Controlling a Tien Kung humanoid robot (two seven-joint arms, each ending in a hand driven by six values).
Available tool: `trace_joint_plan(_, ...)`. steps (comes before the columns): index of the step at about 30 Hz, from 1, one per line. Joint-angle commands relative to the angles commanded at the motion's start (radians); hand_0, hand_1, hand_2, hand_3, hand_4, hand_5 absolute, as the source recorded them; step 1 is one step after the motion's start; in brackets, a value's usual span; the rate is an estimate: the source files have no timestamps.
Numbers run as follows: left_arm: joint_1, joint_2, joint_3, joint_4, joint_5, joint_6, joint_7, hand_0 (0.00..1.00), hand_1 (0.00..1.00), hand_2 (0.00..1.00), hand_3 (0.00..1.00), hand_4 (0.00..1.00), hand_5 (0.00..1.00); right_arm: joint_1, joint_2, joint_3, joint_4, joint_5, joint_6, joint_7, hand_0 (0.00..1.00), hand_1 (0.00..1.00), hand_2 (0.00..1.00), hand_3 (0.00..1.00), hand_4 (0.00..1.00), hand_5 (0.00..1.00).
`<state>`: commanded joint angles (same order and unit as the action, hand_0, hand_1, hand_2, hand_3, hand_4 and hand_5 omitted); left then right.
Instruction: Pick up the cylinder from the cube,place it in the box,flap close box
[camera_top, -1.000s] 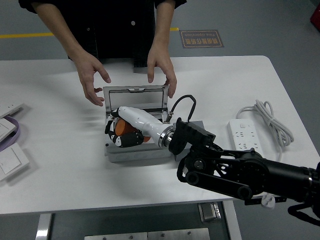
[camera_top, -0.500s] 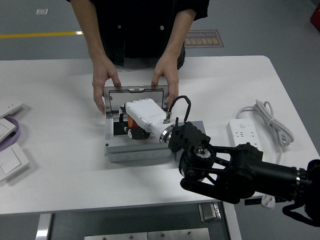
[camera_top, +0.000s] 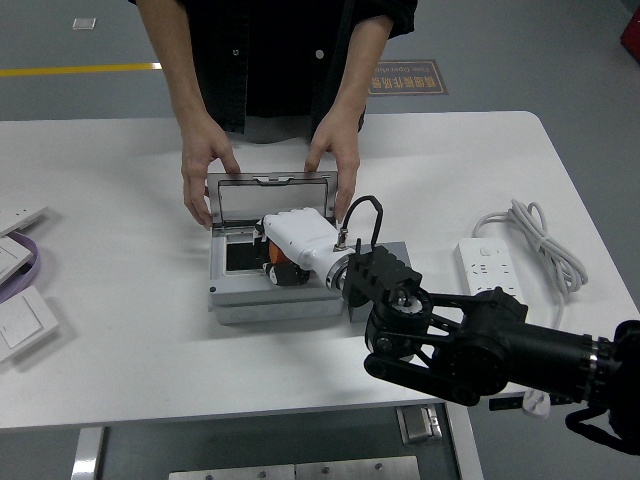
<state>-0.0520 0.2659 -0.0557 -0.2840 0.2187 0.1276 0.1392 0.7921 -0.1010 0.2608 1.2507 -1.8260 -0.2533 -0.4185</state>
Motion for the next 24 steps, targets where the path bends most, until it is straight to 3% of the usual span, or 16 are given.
trace_joint_plan(1,0.000,0.000,0.000,0.000,0.000,0.000,0.000,0.596,0.593,0.577,0.626,0.694,0.251,0.000,0.000,0.000,0.002,-0.001,-0.001,0.001,0.795,0.671,0.655,0.667,0.436,0.222)
trace_joint_plan(2,0.000,-0.001,0.001,0.000,0.000,0.000,0.000,0.596,0.593,0.576,0.625,0.693,0.251,0.000,-0.001,0.001,0.004,-0.003,-0.002,0.002,0.875,0.735,0.716,0.736,0.661,0.300)
trace_joint_plan(7,-0.001,-0.001,0.003,-0.001,-0.003,0.000,-0.002,0.596,0.593,0.576,0.625,0.693,0.251,-0.001,-0.004,0.004,0.011,0.010,-0.016,0.014,0.875,0.735,0.716,0.736,0.661,0.300)
trace_joint_plan(8,-0.002,0.000,0.003,-0.001,-0.003,0.000,-0.002,0.596,0.593,0.576,0.626,0.693,0.249,-0.002,-0.005,0.005,0.011,0.017,-0.018,0.018,0.895,0.739,0.718,0.786,0.764,0.335)
trace_joint_plan(17,-0.004,0.000,0.012,-0.001,-0.010,0.000,-0.007,0.596,0.593,0.576,0.624,0.692,0.249,-0.013,-0.014,0.016,0.011,0.117,-0.048,0.063,0.895,0.738,0.715,0.788,0.778,0.347)
trace_joint_plan(24,-0.005,-0.004,0.023,-0.001,-0.025,0.000,-0.012,0.595,0.593,0.576,0.624,0.692,0.251,-0.050,-0.083,0.090,0.128,0.312,-0.101,0.159,0.890,0.730,0.704,0.784,0.811,0.360)
